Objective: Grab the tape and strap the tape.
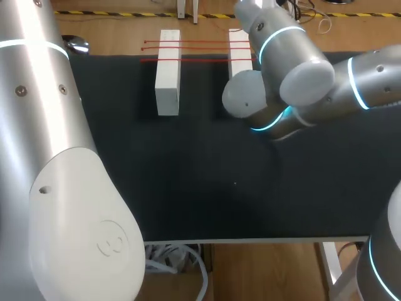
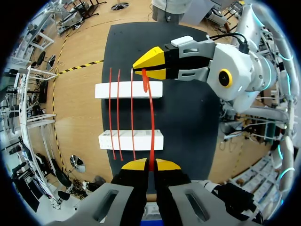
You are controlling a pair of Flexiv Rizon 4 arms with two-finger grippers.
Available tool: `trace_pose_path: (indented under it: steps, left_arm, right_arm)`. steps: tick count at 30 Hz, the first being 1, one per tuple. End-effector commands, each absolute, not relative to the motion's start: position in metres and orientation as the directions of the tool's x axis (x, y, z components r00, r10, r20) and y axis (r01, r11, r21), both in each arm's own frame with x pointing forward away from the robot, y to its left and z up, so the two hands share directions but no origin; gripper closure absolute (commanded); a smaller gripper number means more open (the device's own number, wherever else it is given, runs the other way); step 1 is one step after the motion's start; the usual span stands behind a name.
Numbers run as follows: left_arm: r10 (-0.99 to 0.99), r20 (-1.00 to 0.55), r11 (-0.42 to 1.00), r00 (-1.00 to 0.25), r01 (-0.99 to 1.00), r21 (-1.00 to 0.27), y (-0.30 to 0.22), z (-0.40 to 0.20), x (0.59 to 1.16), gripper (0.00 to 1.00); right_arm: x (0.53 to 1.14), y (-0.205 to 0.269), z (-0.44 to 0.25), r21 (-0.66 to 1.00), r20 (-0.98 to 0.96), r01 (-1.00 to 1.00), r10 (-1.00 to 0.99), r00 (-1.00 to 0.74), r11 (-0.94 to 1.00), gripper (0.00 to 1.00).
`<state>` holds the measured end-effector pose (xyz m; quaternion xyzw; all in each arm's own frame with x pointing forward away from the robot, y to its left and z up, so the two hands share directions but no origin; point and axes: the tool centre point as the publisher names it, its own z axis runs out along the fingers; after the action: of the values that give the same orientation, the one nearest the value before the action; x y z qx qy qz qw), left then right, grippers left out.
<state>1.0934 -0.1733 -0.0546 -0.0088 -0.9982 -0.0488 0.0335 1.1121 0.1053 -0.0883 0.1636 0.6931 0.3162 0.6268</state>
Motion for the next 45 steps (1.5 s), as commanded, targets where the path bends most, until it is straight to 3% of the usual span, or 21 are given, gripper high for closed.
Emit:
trace_pose_path:
  steps: [1, 21, 45]
  left_arm:
    - [0.014, 0.075, 0.994, -0.997, 0.022, 0.103, -0.175, -0.052, 1.096, 1.0]
    - [0.014, 0.075, 0.994, -0.997, 0.022, 0.103, -0.175, -0.052, 1.096, 1.0]
    - [0.014, 0.075, 0.994, -0.997, 0.022, 0.103, -0.175, -0.052, 1.096, 1.0]
  right_arm:
    - [1.114, 0.113, -0.087, 0.628, -0.778, -0.169, 0.614, -0.133, 0.759, 1.0]
    - [1.109, 0.15, -0.073, 0.618, -0.784, -0.227, 0.61, -0.116, 0.752, 1.0]
    - [1.102, 0.152, -0.064, 0.598, -0.8, -0.168, 0.597, -0.064, 0.783, 1.0]
